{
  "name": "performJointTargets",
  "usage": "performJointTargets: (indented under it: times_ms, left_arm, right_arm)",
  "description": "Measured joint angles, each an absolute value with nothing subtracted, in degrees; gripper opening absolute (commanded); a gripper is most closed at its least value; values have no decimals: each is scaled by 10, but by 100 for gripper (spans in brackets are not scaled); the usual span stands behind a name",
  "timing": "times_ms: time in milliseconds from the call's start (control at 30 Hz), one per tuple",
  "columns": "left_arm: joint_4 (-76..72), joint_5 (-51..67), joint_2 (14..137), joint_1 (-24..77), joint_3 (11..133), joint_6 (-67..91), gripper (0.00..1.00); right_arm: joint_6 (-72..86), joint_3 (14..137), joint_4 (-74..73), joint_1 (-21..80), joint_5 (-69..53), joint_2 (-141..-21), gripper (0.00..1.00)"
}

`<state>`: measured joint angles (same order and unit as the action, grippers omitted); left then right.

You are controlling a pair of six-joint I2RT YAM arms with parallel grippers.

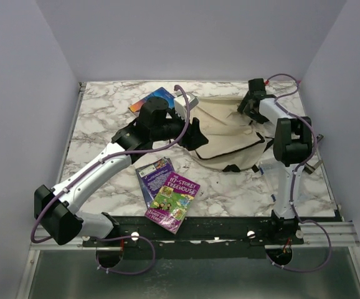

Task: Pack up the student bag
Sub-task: Move the student bag to the center of the board.

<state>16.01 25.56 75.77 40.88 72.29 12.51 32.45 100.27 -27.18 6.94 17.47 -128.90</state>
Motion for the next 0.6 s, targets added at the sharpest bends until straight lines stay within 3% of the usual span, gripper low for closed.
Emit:
performJointTargets:
  times_ms: [233,433,600]
  left_arm:
    - [160,248,762,393,722,127,65]
    - [160,246,762,380,722,129,65]
    - [160,243,761,376,718,130,66]
  right_arm:
    - [313,1009,-257,3,163,-1292,100]
    - [261,1024,-309,13,140,-1268,100]
    - [254,978,-364,40,152,-1127,100]
